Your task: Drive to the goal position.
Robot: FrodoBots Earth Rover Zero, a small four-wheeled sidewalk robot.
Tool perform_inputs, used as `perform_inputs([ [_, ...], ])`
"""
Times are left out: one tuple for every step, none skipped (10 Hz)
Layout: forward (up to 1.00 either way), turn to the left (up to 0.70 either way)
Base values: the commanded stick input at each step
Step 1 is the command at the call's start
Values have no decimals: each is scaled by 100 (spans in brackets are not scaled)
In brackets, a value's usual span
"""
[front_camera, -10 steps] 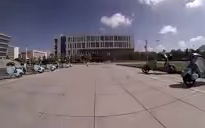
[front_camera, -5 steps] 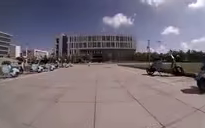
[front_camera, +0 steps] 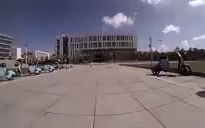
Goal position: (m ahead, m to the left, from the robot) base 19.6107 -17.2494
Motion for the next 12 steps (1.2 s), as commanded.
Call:
perform_inputs([
  [70, 0],
  [70, 0],
  [70, 0],
  [70, 0],
  [70, 0],
  [70, 0],
  [70, 0],
  [70, 0],
  [70, 0],
  [70, 0],
  [70, 0],
  [70, 0],
])
